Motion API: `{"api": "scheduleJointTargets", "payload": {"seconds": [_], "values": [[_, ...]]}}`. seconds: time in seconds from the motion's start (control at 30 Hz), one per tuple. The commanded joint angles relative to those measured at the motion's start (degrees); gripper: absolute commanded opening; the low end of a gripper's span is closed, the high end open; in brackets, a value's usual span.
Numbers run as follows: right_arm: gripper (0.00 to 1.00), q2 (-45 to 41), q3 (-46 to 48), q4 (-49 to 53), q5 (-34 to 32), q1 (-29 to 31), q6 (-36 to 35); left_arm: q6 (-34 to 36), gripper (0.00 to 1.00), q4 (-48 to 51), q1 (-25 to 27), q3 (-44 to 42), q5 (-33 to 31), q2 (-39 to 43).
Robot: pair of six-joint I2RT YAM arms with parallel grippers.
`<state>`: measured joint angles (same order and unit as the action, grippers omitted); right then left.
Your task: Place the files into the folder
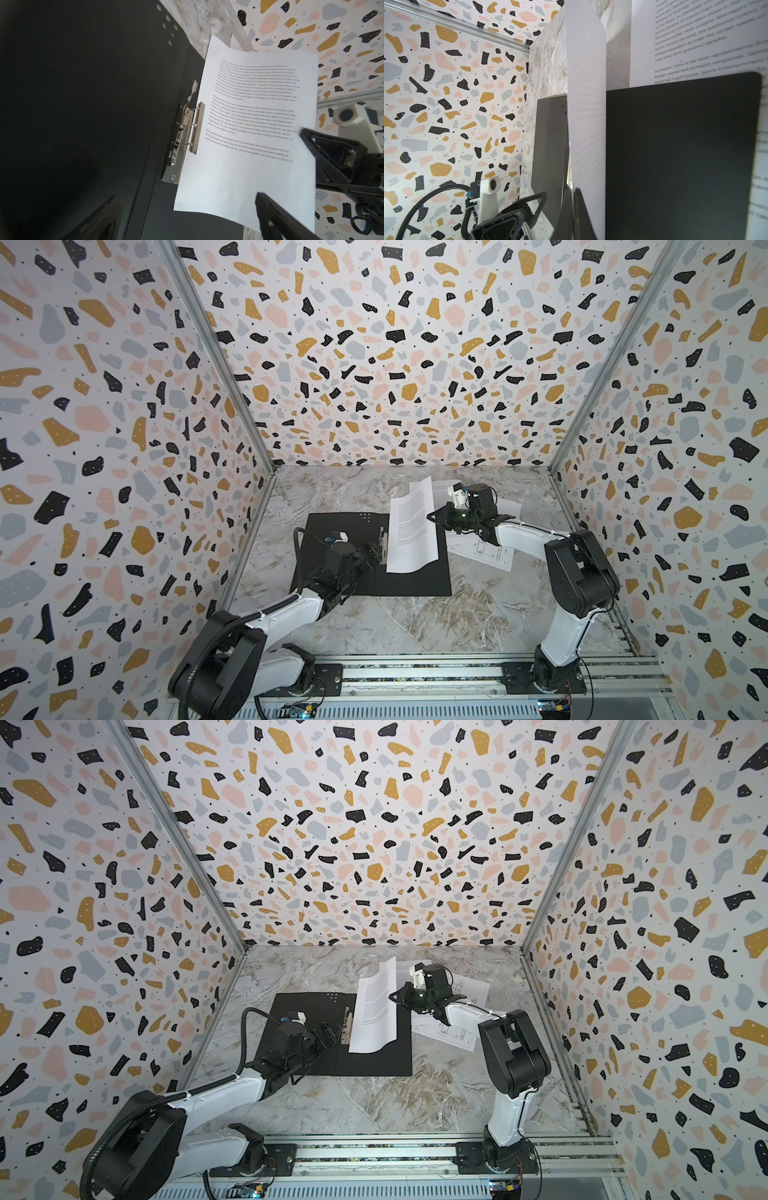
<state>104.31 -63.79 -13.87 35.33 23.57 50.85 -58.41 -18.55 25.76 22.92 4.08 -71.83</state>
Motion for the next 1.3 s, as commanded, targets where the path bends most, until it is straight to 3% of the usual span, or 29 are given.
{"api": "scheduleJointTargets", "payload": {"seconds": [0.0,0.53,0.73,0.97,1.27], "values": [[0.0,-0.51,0.66,-0.03,0.47,0.15,-1.53,2.91,1.0,-3.44,-0.46,-1.02,2.95,-2.28],[0.0,1.46,-0.53,4.16,10.27,0.16,-12.61,3.56,1.0,-8.64,-2.46,-1.8,6.27,-9.15],[0.0,1.71,-0.54,6.02,10.76,-0.02,-14.46,2.88,1.0,-10.41,-2.82,-2.66,7.39,-10.49],[0.0,0.44,3.2,4.85,6.94,-0.28,-11.37,2.6,1.0,-10.99,-2.92,-2.88,7.57,-10.85],[0.0,-2.3,12.63,-5.91,2.5,-0.28,-2.83,2.26,1.0,-11.85,-3.25,-3.73,7.65,-11.17]]}}
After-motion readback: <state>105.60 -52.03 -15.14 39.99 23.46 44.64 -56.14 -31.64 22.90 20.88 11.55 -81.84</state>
